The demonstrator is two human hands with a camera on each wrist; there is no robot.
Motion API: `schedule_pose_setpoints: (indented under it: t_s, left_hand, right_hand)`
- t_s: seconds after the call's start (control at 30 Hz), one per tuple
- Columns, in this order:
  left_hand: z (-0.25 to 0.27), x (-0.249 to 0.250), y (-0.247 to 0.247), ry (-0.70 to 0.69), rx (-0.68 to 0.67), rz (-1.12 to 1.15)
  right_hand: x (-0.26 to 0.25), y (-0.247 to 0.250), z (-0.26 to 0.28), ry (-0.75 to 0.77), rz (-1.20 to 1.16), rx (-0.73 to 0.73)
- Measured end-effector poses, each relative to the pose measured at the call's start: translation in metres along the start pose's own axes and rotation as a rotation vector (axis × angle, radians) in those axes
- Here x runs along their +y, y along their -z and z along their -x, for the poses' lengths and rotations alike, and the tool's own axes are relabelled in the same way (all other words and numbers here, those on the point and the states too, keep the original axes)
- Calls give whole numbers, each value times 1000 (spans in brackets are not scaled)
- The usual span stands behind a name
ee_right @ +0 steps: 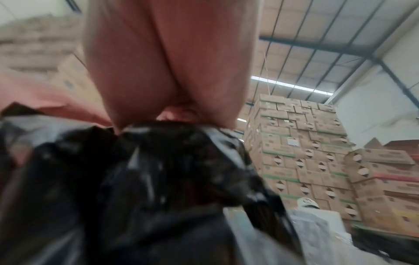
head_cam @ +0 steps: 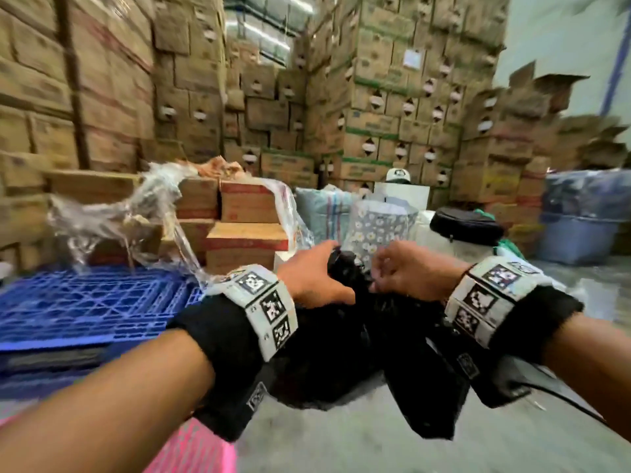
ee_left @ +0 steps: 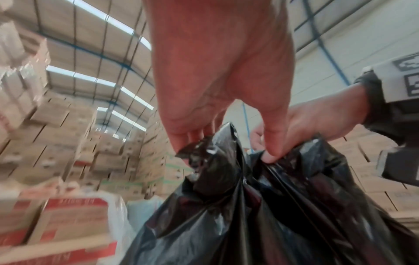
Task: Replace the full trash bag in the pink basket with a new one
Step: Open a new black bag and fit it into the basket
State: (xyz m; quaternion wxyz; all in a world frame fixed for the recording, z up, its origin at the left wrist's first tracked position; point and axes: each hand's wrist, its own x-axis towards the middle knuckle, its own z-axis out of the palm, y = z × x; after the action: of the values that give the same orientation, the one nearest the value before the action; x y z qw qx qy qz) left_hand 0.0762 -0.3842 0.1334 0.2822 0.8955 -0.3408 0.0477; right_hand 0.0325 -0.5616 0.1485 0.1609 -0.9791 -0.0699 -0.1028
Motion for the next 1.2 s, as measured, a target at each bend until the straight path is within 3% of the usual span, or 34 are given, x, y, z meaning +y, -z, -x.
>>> schedule_pose_setpoints:
  t_s: [0.1, 0.17, 0.27, 0.37, 0.43, 0.57, 0.63, 0.73, 0.77, 0.8, 0.87, 0.9, 0.93, 1.0, 1.13, 1.2]
  left_hand:
    - [25, -14, 37, -128, 80, -8]
    - [51, -31, 54, -238, 183, -15]
    - [95, -59, 71, -301, 292, -104]
    - [141, -95, 83, -321, 341, -278]
    - [170, -119, 89, -308, 381, -330]
    - [224, -153, 93, -283, 375, -358]
    - [247, -168, 87, -282, 288, -468]
    - [271, -192, 71, -247, 51, -656]
    - [276, -200, 66, -246, -83, -680]
    - [280, -205, 61, -221, -255, -638]
    - [283, -207, 58, -33, -682, -410]
    - [282, -207, 57, 49, -796, -293]
    - [280, -205, 59, 83, -798, -199]
    - [273, -205, 61, 45, -587, -129]
    - [254, -211, 77, -76, 153, -238]
    - [242, -218, 81, -118, 292, -369]
  right_hand:
    - [-51, 4, -2, 195, -192, 126]
    - [-85, -6, 0, 284, -309, 125]
    - [-124, -27, 2, 346, -481, 77]
    - [-153, -48, 1, 291, -595, -85]
    - [-163, -61, -4, 261, -480, -177]
    - [-185, -93, -11, 304, 3, -279]
    - [-197, -112, -15, 386, 203, -228]
    - [-207, -130, -28, 347, 182, -92]
    - [-209, -132, -34, 331, 153, -66]
    - [-210, -135, -39, 325, 125, -45]
    - [-213, -139, -43, 360, 98, -30]
    - [-215, -143, -42, 401, 92, -47]
    - [-216, -146, -40, 445, 96, -62]
    - [-215, -150, -32, 521, 113, -69]
    - [-198, -147, -15, 628, 138, -70]
    - [-187, -141, -6, 660, 122, -58]
